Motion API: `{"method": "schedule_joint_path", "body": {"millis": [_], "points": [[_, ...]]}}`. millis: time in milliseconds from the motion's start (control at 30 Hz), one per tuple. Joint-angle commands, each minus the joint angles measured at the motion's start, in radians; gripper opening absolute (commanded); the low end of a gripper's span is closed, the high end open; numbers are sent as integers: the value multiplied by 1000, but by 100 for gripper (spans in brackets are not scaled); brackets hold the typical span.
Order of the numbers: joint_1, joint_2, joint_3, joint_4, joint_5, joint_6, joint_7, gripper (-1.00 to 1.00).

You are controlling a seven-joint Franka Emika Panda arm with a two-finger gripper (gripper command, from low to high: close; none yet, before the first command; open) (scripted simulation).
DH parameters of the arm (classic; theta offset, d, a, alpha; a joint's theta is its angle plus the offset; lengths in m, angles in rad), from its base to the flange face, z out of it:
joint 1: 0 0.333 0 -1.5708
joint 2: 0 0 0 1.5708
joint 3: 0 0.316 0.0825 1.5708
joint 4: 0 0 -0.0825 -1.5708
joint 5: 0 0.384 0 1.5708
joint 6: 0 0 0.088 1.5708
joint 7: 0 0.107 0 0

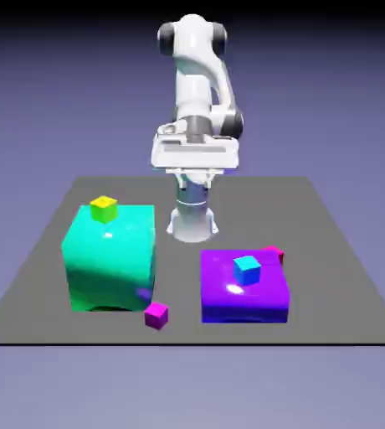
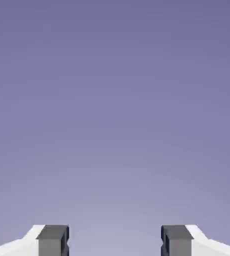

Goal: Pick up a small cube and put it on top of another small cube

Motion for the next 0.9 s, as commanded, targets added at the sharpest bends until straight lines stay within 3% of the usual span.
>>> {"method": "schedule_joint_path", "body": {"millis": [0,867], "points": [[19,36,-22,18,-8,-19,-35,0],[487,930,-561,451,-199,-493,-903,0]]}}
